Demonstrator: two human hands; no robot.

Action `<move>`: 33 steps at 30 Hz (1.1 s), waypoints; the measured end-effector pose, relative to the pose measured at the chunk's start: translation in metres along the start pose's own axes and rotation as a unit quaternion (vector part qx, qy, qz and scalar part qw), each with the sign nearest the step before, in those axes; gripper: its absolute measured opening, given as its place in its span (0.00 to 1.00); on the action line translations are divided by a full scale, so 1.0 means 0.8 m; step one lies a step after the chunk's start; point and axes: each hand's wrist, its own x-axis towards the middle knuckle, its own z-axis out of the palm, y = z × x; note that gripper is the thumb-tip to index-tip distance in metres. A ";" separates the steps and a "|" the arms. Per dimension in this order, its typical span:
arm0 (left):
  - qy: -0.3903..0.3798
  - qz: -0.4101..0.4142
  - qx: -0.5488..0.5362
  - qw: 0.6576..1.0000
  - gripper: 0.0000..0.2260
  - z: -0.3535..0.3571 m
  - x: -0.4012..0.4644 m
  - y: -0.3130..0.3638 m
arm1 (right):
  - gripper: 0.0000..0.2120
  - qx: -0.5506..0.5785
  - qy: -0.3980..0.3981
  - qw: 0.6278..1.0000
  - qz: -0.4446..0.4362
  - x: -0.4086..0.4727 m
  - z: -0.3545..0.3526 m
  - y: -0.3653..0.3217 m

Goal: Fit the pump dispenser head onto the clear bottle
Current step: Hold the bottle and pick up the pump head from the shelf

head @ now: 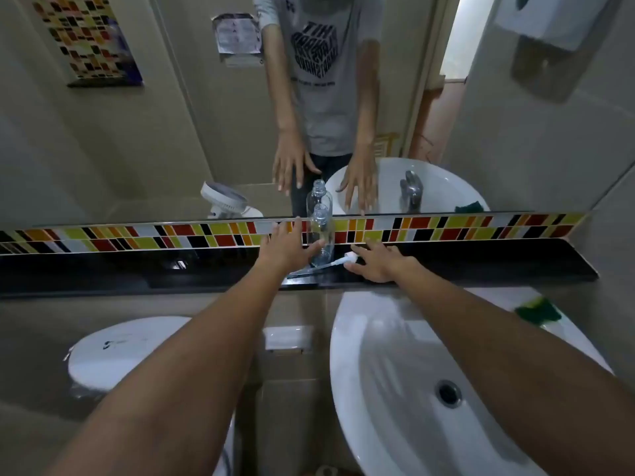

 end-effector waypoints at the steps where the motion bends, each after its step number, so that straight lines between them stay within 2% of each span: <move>1: 0.000 0.001 -0.024 1.000 0.43 0.004 0.004 0.004 | 0.36 -0.014 0.003 1.000 -0.005 0.006 0.005 -0.001; 7: 0.064 -0.018 -0.148 0.987 0.46 0.038 0.034 0.012 | 0.30 0.024 0.079 0.996 -0.019 0.042 0.048 0.006; 13: 0.107 0.023 -0.188 0.976 0.37 0.052 0.053 0.013 | 0.27 0.041 0.137 0.989 -0.030 0.059 0.056 0.015; 17: 0.104 0.038 -0.245 0.963 0.33 0.054 0.060 0.015 | 0.20 0.048 0.117 0.991 -0.043 0.064 0.055 0.029; 22: 0.081 0.038 -0.288 0.953 0.31 0.047 0.064 0.013 | 0.19 0.072 0.079 0.991 -0.082 0.051 0.041 0.053; 26: 0.045 0.022 -0.335 0.941 0.29 0.040 0.068 0.007 | 0.20 0.192 0.015 0.979 -0.070 0.033 0.014 0.069; 28: 0.038 0.013 -0.335 0.941 0.27 0.037 0.070 0.007 | 0.21 0.259 0.013 0.964 -0.062 0.022 -0.004 0.079; 33: 0.031 0.006 -0.333 0.943 0.26 0.033 0.071 0.009 | 0.21 0.289 0.042 0.954 -0.065 0.003 -0.033 0.098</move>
